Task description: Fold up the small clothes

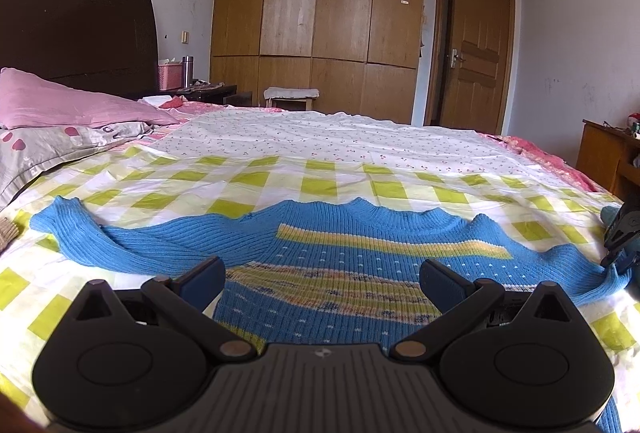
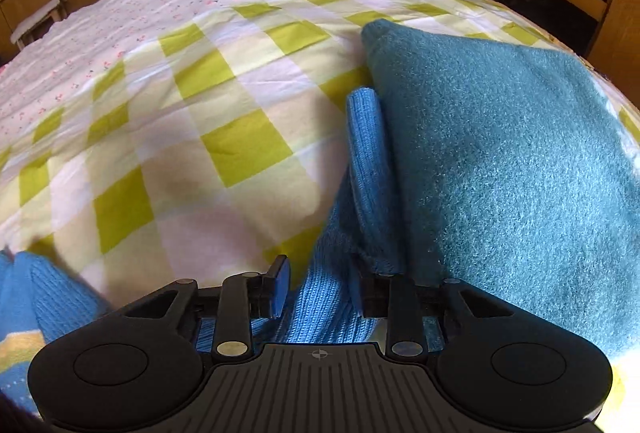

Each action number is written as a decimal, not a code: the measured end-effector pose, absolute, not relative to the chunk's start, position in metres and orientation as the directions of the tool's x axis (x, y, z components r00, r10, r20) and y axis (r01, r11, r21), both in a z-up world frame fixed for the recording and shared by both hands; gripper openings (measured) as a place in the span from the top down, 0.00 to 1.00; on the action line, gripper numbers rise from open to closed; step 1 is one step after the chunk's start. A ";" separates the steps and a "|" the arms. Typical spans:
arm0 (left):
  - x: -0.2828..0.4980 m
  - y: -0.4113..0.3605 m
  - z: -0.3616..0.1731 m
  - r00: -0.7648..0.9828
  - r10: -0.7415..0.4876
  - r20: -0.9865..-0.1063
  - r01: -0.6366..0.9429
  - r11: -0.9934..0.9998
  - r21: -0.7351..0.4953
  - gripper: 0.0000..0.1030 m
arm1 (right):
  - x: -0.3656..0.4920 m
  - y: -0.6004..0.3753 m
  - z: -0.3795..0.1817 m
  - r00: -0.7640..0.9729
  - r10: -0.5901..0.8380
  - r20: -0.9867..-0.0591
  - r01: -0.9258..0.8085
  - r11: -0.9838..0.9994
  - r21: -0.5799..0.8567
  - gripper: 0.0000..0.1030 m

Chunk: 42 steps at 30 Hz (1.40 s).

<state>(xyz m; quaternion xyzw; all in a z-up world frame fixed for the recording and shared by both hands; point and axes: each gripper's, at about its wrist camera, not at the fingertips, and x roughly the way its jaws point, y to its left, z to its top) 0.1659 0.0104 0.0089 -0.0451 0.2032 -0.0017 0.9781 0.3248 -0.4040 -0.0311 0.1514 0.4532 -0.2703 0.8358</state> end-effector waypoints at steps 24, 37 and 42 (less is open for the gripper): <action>0.161 0.071 0.012 0.905 0.120 -0.408 -0.184 0.975 -0.121 0.00 | 0.256 -0.171 -0.027 0.598 0.242 -0.764 -0.286 0.955 0.079 0.89; 0.165 0.075 0.008 0.906 0.138 -0.400 -0.191 0.977 -0.096 0.00 | 0.264 -0.111 -0.025 0.634 0.323 -0.703 -0.515 0.854 -0.073 0.75; 0.168 0.086 0.007 0.904 0.155 -0.399 -0.212 0.972 -0.103 0.00 | 0.283 -0.084 -0.040 0.623 0.305 -0.720 -0.543 0.831 -0.117 0.68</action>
